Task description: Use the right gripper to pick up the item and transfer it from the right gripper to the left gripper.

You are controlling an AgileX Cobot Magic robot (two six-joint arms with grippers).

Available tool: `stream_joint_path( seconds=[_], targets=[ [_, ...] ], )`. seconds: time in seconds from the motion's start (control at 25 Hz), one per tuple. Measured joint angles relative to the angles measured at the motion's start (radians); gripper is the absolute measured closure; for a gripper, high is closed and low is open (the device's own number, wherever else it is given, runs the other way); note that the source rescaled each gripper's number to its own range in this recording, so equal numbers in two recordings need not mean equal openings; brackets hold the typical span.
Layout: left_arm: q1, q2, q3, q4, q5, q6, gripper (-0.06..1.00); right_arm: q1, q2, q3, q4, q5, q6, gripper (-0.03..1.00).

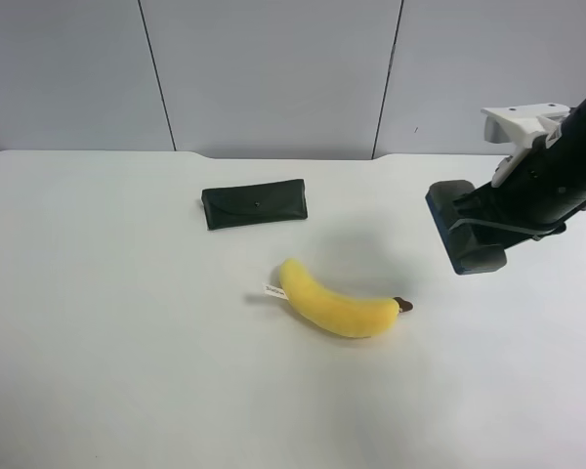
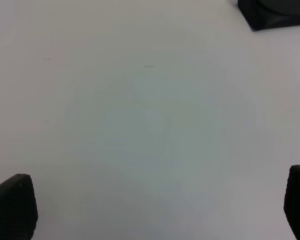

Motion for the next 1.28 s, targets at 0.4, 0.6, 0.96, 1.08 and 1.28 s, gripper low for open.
stream_joint_path(
  seconds=[0.4,0.6,0.96,1.08,1.28],
  targets=[
    [0.000,0.004,0.000,-0.058,-0.002,0.000,-0.06,0.283,-0.002,0.000,-0.001,0.007,-0.070,0.96],
    [0.000,0.099,-0.016,-0.112,0.015,0.000,-0.06,0.433,-0.002,0.000,-0.031,-0.022,-0.102,0.96],
    [-0.007,0.425,-0.135,-0.320,0.073,0.013,-0.06,0.537,-0.002,0.000,-0.045,-0.088,-0.150,0.96],
    [-0.036,0.530,-0.186,-0.359,0.074,0.015,-0.06,0.573,-0.002,0.000,-0.041,-0.093,-0.177,0.96],
    [-0.110,0.703,-0.291,-0.411,0.102,0.016,-0.06,0.638,-0.002,0.000,-0.042,-0.133,-0.184,0.96]
  ],
)
